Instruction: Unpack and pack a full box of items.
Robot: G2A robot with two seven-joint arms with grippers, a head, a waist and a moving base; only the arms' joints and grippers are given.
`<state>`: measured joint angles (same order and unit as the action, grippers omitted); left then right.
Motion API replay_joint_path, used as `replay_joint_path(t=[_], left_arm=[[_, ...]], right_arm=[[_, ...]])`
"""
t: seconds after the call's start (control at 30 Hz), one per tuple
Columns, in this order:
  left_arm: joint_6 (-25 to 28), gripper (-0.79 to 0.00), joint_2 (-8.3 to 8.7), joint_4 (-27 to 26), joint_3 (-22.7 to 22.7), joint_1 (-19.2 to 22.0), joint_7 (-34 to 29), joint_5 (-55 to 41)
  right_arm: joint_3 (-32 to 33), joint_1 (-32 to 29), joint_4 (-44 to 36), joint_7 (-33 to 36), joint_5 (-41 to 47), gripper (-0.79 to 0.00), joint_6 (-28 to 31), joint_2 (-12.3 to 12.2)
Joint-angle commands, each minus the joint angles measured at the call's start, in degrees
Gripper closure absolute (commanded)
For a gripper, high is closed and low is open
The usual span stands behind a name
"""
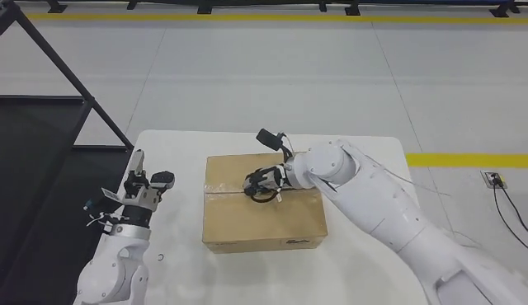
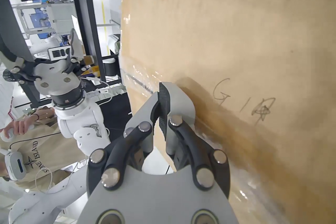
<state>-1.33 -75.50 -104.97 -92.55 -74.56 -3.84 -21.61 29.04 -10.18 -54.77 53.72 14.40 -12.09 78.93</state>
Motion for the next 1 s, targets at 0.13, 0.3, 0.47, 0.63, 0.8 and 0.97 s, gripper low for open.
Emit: replay_joint_path(t=[0.13, 0.3, 0.47, 0.63, 0.8, 0.97], left_arm=[[-0.72, -0.785, 0.02, 0.00, 1.30, 0.97, -1.23, 1.04], [-1.17, -0.785, 0.00, -0.07, 2.45, 1.78, -1.84, 1.83], [-1.54, -0.785, -0.04, -0.02, 3.63, 2.53, -2.37, 2.45], [-1.90, -0.785, -0.06, -0.25, 4.65, 2.89, -2.80, 3.18], [-2.18, -0.785, -0.13, 0.05, 5.52, 3.36, -2.59, 3.72], [-2.37, -0.785, -0.16, -0.01, 6.07, 3.59, -2.59, 4.20]], right_arm=[[0.69, 0.16, 2.45, 1.58, -0.20, 0.000, -0.19, 0.60], [3.11, -1.22, 2.17, 2.76, -1.06, 0.000, -0.68, -0.62], [6.19, -3.54, -0.66, 2.62, -3.49, 0.000, -2.77, -2.63], [10.32, -6.58, -4.39, 2.89, -5.21, 0.000, -4.00, -4.97], [15.83, -11.03, -9.97, 3.10, -6.63, 0.000, -3.88, -7.71], [20.56, -15.29, -16.03, 3.15, -9.94, 0.000, -7.32, -10.12]])
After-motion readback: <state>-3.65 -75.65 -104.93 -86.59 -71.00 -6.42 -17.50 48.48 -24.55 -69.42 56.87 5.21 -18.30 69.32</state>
